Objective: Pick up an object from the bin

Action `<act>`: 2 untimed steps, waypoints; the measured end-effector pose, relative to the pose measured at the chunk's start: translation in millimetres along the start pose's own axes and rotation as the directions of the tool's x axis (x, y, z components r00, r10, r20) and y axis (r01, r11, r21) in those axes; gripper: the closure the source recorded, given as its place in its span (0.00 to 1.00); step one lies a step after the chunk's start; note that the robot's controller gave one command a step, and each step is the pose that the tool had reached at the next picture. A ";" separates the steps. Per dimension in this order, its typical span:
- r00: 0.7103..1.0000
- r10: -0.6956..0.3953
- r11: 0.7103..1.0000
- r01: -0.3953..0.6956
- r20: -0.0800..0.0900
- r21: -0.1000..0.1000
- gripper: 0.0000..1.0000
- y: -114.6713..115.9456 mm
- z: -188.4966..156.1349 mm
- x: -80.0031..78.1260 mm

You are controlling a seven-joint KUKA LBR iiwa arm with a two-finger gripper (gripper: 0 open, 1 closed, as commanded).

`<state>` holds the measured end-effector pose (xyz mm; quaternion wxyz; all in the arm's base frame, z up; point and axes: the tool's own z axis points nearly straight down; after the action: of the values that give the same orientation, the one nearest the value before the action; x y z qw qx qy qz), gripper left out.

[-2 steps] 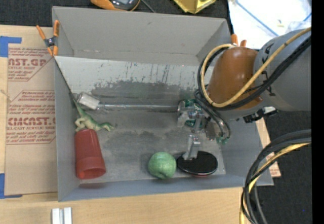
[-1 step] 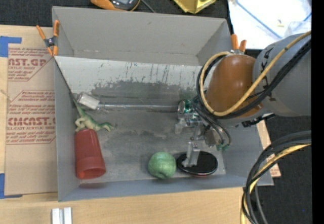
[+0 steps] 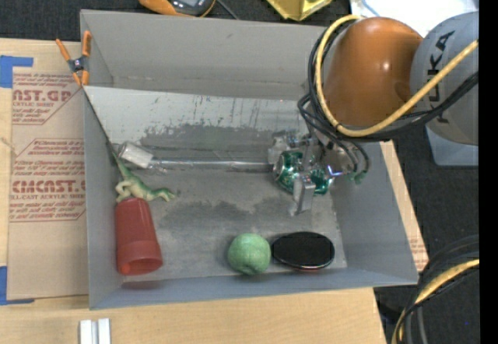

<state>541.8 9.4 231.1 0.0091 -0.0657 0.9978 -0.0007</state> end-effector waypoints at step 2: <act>1.000 -0.013 1.000 0.013 0.014 0.002 0.00 -101.7 20.1 -4.4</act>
Offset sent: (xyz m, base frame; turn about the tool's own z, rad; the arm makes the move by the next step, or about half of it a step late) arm 0.0141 -0.1004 -0.0251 -0.0139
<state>559.8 -90.8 211.3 0.0164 -0.0723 0.9972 -0.0011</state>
